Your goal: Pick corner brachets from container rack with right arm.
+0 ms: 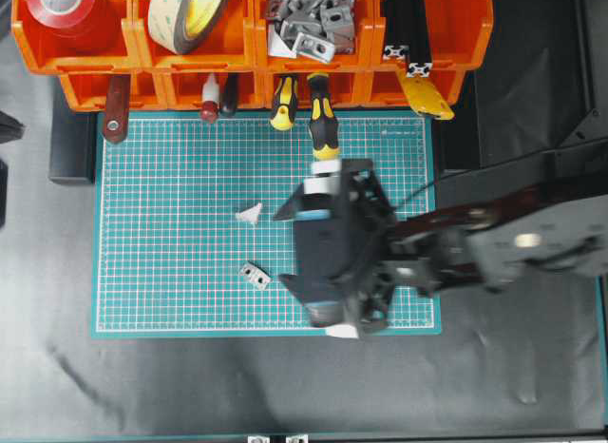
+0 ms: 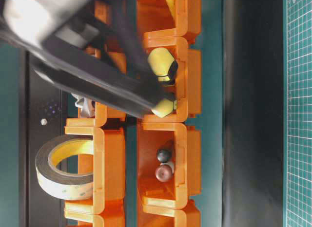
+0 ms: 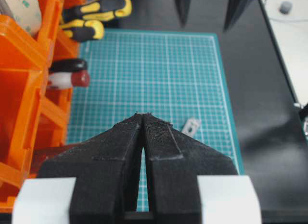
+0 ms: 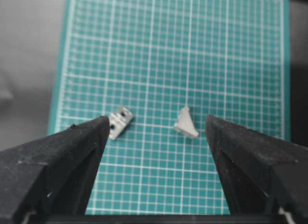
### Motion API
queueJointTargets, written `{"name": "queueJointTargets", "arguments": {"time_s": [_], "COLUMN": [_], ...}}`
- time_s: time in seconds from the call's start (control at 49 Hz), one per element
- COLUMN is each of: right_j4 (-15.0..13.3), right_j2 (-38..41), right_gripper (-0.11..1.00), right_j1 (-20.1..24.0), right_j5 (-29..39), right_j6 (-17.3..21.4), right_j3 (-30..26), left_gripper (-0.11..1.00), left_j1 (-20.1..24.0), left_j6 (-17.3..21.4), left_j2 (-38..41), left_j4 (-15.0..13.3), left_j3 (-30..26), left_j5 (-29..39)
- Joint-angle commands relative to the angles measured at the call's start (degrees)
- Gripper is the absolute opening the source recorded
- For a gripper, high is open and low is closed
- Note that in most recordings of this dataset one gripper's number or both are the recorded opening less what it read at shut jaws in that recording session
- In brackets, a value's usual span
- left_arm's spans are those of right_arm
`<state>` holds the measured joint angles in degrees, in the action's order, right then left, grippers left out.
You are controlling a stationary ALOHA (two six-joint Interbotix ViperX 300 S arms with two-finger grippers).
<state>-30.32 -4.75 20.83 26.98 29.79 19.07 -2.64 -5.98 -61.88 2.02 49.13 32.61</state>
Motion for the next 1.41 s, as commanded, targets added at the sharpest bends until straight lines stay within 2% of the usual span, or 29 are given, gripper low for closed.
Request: {"name": "queueJointTargets", "arguments": {"time_s": [0.0, 0.143, 0.306, 0.429, 0.612, 0.919, 1.388], "right_j4": [0.09, 0.00, 0.00, -0.09, -0.09, -0.09, -0.09], "right_j2": [-5.80, -12.04, -19.78, -26.28, -32.70, -37.00, -40.43], "right_gripper": [0.77, 0.77, 0.77, 0.77, 0.76, 0.69, 0.67], "right_j1": [1.14, 2.29, 2.29, 1.76, 0.35, -0.35, -0.44], "right_j5": [1.58, 1.76, 0.97, -1.76, -5.71, -6.77, -6.86], "right_j6": [0.09, 0.00, 0.00, 0.00, 0.00, 0.00, -0.09], "right_j3": [-0.53, 1.32, 5.89, 10.02, 13.27, 15.47, 18.81], "left_gripper": [0.00, 0.00, 0.00, 0.00, 0.00, 0.00, 0.00], "left_j1": [-1.93, -2.29, -2.46, -2.55, -2.55, -2.55, -2.46], "left_j6": [0.18, 0.00, -0.18, -0.09, 0.00, 1.14, 1.32], "left_j2": [0.79, 0.70, 0.35, 0.26, -0.35, -1.23, -6.33], "left_j4": [0.18, 0.18, 0.18, 0.18, 0.18, 0.18, 0.18], "left_j3": [-1.05, -1.05, -0.97, -0.88, -0.53, 1.05, 1.67], "left_j5": [-0.79, -0.88, -2.20, -2.29, -3.52, -5.45, -5.71]}}
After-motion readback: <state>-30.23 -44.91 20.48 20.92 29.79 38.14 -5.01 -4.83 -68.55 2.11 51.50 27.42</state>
